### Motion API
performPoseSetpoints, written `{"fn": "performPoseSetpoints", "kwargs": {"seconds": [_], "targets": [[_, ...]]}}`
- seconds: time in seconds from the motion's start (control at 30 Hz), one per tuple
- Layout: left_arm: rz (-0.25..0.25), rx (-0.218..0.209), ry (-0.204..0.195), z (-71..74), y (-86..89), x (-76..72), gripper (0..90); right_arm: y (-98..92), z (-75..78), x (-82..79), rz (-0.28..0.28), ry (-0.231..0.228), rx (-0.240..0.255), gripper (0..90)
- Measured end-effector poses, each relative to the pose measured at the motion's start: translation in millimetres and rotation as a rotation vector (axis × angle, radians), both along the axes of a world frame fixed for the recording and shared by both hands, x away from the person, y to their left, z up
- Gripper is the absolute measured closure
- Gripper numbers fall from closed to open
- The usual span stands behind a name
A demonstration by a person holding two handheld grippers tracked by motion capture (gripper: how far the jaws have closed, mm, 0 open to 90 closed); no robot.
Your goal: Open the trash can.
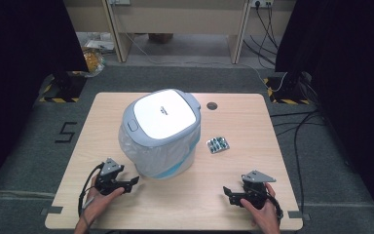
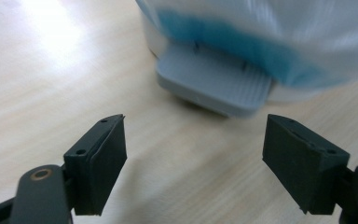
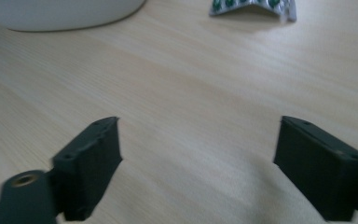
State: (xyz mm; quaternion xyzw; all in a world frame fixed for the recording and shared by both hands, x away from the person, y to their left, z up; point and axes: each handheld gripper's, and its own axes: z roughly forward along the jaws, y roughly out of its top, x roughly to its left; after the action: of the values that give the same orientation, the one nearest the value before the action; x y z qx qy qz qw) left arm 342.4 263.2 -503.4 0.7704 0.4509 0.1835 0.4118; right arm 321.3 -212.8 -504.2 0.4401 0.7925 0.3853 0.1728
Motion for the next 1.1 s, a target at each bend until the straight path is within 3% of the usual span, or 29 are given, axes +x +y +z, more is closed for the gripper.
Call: {"fn": "performPoseSetpoints", "kwargs": {"seconds": [0.23, 0.43, 0.6, 0.73, 0.97, 1.1], "targets": [[0.092, 0.012, -0.043, 10.3, 15.8, 9.5, 21.8, 19.6, 16.3, 6.5, 0.018, -0.057, -0.018, 15.3], [0.138, 0.015, -0.046, 14.0, 21.1, 34.5, 21.6, 40.9, 25.9, 18.5, 0.048, -0.074, -0.028, 15.3], [0.135, 0.022, -0.026, 9.5, 10.4, 55.4, 21.7, 53.4, 29.1, 25.3, 0.065, -0.081, -0.028, 15.3], [0.140, 0.056, -0.021, 4.4, 5.2, 64.5, 21.5, 62.3, 29.2, 28.8, 0.078, -0.081, -0.029, 15.3], [0.136, 0.058, -0.023, 0.0, 3.3, 63.5, 22.7, 72.0, 27.1, 30.6, 0.093, -0.079, -0.029, 15.3], [0.132, 0.035, -0.028, -1.1, 2.0, 62.5, 25.8, 82.7, 24.4, 33.6, 0.113, -0.070, -0.022, 15.4]]}}
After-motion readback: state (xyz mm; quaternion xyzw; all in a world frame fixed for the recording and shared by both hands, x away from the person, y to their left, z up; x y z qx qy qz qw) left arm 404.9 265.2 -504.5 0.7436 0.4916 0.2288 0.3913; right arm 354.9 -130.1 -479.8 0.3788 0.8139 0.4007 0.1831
